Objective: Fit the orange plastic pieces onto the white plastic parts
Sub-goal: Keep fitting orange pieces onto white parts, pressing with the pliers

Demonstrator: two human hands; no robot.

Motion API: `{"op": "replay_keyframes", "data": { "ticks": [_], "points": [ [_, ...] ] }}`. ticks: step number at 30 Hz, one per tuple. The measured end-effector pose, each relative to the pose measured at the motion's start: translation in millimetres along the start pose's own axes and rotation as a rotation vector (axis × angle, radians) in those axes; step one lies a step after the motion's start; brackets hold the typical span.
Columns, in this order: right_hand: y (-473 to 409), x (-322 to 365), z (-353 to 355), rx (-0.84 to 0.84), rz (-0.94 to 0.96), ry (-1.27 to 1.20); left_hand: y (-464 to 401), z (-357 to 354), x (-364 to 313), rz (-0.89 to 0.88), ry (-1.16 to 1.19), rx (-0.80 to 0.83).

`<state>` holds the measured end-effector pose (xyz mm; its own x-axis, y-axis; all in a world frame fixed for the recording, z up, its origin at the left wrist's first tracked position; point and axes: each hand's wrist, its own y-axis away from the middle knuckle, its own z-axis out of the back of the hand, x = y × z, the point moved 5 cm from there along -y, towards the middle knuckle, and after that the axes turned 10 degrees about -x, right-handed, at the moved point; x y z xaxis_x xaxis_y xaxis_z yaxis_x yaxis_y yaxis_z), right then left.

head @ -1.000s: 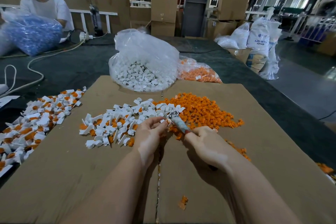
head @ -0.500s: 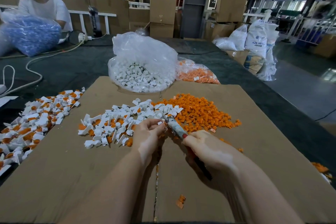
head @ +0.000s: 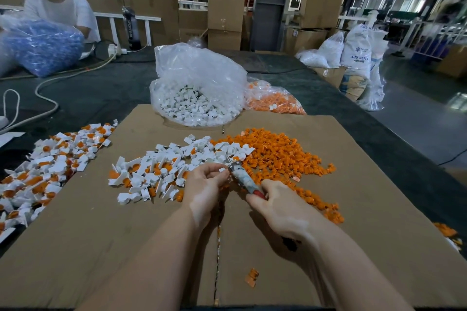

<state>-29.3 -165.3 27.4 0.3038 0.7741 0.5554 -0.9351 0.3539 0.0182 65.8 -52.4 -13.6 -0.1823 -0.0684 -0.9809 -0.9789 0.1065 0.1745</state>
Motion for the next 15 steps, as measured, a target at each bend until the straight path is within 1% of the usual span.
{"op": "replay_keyframes", "data": {
  "ticks": [4,6,8,9,11,13,15],
  "points": [
    [-2.0,-4.7,-3.6,-0.057,-0.009,-0.018,0.4,-0.2,-0.4,-0.024,-0.026,-0.007],
    [-1.3,-7.6,-2.2,-0.092,-0.02,-0.083,0.9,-0.1,-0.6,-0.019,0.002,-0.003],
    [-1.5,-12.9,2.2,-0.168,-0.054,-0.149,1.8,0.2,-0.8,-0.024,0.034,0.002],
    [-2.2,-15.9,5.2,-0.228,-0.069,-0.133,3.0,0.2,-1.1,-0.048,0.025,0.007],
    [-4.6,-21.5,12.6,-0.367,-0.089,-0.015,5.0,0.7,-2.1,-0.141,-0.062,0.004],
    [-8.4,-26.5,18.1,-0.479,-0.086,0.163,6.4,0.8,-3.0,-0.243,-0.189,0.011],
    [-13.7,-32.7,18.7,-0.524,-0.072,0.348,7.3,-0.7,-3.9,-0.327,-0.305,0.036]
  ]
}}
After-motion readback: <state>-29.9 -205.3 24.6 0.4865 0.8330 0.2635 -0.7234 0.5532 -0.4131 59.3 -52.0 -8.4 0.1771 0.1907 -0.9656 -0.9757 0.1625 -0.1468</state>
